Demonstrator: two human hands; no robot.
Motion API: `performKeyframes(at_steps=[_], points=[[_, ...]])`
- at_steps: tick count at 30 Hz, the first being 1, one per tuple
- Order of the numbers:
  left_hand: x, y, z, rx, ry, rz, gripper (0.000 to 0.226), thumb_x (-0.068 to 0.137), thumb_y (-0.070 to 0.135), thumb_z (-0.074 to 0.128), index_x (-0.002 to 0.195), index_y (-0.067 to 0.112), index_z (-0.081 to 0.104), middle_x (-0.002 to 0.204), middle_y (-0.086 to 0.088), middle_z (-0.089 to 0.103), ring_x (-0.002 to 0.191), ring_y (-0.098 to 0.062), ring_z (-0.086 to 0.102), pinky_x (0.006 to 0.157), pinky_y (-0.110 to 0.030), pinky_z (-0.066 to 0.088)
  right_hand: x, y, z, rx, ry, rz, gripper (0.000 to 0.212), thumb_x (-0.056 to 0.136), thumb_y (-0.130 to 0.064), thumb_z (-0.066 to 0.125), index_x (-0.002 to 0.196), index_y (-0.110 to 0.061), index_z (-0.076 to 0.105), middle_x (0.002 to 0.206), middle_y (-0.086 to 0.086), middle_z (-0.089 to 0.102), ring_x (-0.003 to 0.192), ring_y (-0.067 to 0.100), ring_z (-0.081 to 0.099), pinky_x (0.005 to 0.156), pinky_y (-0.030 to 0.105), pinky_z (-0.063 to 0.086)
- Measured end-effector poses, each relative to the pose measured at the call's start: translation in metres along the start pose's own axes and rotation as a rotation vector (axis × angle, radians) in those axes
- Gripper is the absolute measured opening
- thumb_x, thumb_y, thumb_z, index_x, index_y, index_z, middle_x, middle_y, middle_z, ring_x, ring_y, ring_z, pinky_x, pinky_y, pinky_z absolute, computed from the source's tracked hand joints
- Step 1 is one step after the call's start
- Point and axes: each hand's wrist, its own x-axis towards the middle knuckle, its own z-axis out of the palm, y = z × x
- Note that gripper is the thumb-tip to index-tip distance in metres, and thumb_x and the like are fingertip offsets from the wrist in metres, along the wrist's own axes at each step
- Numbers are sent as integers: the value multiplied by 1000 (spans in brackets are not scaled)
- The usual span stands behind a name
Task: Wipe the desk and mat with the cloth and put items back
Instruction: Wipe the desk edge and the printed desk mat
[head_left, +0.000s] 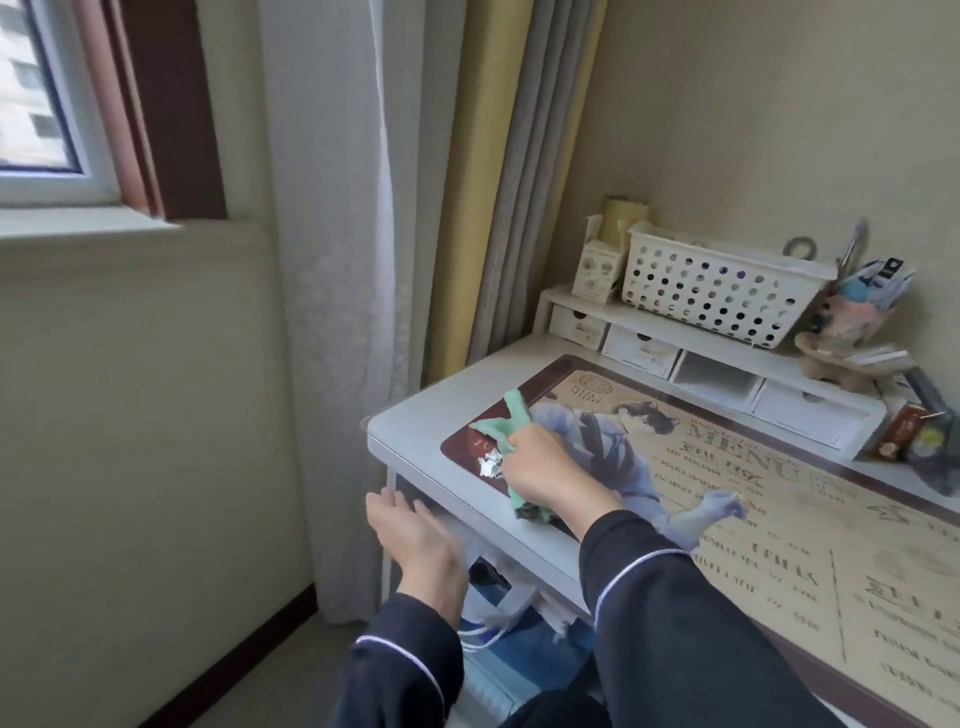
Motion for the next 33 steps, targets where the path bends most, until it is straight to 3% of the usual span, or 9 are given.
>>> performKeyframes(at_steps=[4, 8, 11, 15, 21, 24, 27, 29, 33], points=[[-3, -10, 3, -208, -70, -199, 38, 101, 24, 23, 115, 12, 57, 114, -3, 62, 104, -19, 59, 99, -32, 41, -1, -11, 6, -4, -29, -116, 35, 82, 2, 42, 56, -18, 28, 61, -2, 30, 69, 21, 37, 43, 21, 20], [-8, -7, 8, -206, -112, -233, 33, 100, 17, 25, 81, 16, 53, 80, -3, 59, 74, -16, 56, 78, -28, 47, -4, -15, 8, -6, -44, -165, 28, 76, 3, 43, 53, -14, 42, 60, 1, 38, 73, 23, 42, 57, 28, 30], [-12, 0, 9, -127, -122, -260, 34, 96, 12, 28, 65, 18, 39, 64, 0, 47, 56, -12, 46, 55, -21, 44, -5, -20, 11, 2, -81, -210, 31, 78, 2, 42, 87, -5, 70, 86, 12, 64, 89, 30, 57, 68, 29, 42], [-14, 4, 9, -30, -116, -334, 32, 91, 9, 29, 60, 17, 35, 52, -1, 45, 41, -13, 46, 43, -16, 41, -7, -25, 17, 31, -109, -266, 41, 85, 1, 44, 118, -9, 67, 119, 10, 64, 114, 29, 55, 74, 16, 35], [-10, 8, 10, -94, -143, -416, 28, 92, 12, 27, 83, 10, 53, 91, -14, 56, 87, -27, 54, 84, -36, 44, -17, -30, 17, 28, -167, -335, 48, 88, 0, 42, 130, -15, 59, 137, 10, 53, 118, 27, 51, 94, 22, 45], [-7, 7, 8, -71, -123, -423, 24, 92, 13, 29, 85, 9, 52, 92, -15, 55, 82, -27, 54, 79, -36, 44, -22, -32, 14, 106, -195, -357, 44, 89, 2, 43, 125, -12, 63, 130, 9, 58, 101, 22, 55, 61, 1, 44], [-8, 8, 7, -97, -124, -413, 25, 97, 15, 32, 100, 7, 55, 105, -17, 55, 92, -28, 55, 82, -37, 45, -28, -34, 11, 92, -206, -377, 34, 92, -7, 46, 118, -14, 68, 121, 10, 65, 108, 26, 58, 82, 22, 47], [-9, 9, 7, -116, -154, -404, 31, 100, 20, 33, 116, 6, 56, 114, -17, 58, 100, -29, 57, 80, -37, 48, -31, -35, 11, 113, -227, -367, 29, 93, -11, 50, 109, -15, 73, 109, 7, 71, 100, 23, 62, 80, 26, 47], [-7, 10, 5, -101, -108, -362, 24, 99, 15, 37, 96, 4, 59, 91, -15, 60, 83, -25, 59, 84, -36, 49, -32, -34, 8, 182, -243, -344, 32, 89, -2, 49, 100, -14, 76, 98, 3, 74, 90, 14, 64, 77, 25, 50]])
